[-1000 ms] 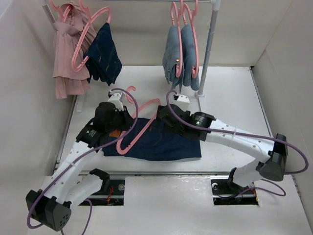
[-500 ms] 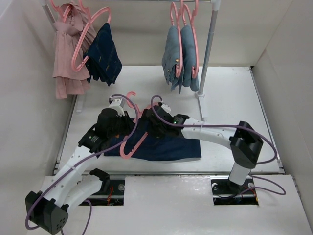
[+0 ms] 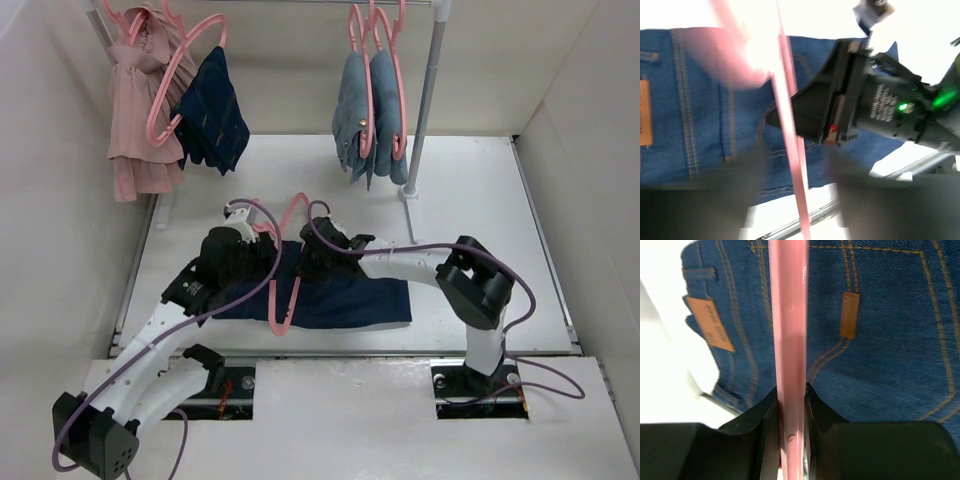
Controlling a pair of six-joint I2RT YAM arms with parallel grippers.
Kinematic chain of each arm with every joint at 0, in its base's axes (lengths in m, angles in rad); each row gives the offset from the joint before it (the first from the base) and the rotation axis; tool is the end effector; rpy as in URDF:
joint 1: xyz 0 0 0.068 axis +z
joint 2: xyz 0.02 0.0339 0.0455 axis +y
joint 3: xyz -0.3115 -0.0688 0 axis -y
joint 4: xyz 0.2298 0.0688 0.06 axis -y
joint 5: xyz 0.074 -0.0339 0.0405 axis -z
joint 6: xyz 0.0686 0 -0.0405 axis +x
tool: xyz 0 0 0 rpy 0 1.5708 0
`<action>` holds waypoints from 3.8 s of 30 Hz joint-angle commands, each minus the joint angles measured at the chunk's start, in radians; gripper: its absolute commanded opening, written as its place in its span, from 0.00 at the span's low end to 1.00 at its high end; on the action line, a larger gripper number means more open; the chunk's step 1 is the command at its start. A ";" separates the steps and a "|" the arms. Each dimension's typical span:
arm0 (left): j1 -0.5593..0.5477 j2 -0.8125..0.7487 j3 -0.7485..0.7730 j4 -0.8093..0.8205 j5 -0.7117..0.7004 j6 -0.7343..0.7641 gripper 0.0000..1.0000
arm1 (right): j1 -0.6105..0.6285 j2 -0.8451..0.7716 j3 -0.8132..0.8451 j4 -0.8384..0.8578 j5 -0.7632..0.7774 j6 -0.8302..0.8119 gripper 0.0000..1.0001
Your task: Place the trousers on the hanger
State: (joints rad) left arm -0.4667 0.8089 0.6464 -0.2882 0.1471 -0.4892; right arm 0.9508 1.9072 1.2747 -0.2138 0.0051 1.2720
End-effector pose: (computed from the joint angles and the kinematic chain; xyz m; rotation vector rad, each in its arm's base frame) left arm 0.1465 -0.0851 0.2991 0.0733 2.0979 -0.7419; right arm 0.2549 0.3564 0.2133 0.4299 2.6379 0.9048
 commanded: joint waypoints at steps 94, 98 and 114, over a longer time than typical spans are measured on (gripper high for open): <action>0.188 0.202 0.196 -0.075 0.158 0.081 0.00 | -0.001 0.052 0.028 0.054 -0.232 -0.576 0.00; 0.188 0.202 0.214 -0.097 0.193 0.058 0.00 | -0.001 0.094 0.029 0.117 -0.270 -0.576 0.01; 0.188 0.211 0.259 -0.118 0.203 0.023 0.00 | -0.001 -0.259 -0.054 -0.133 -0.059 -0.798 0.66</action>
State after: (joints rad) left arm -0.2760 1.0431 0.8684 -0.4522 0.3332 -0.4515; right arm 0.9436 1.7378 1.2388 -0.2806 -0.1177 0.5232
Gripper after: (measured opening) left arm 0.054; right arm 0.665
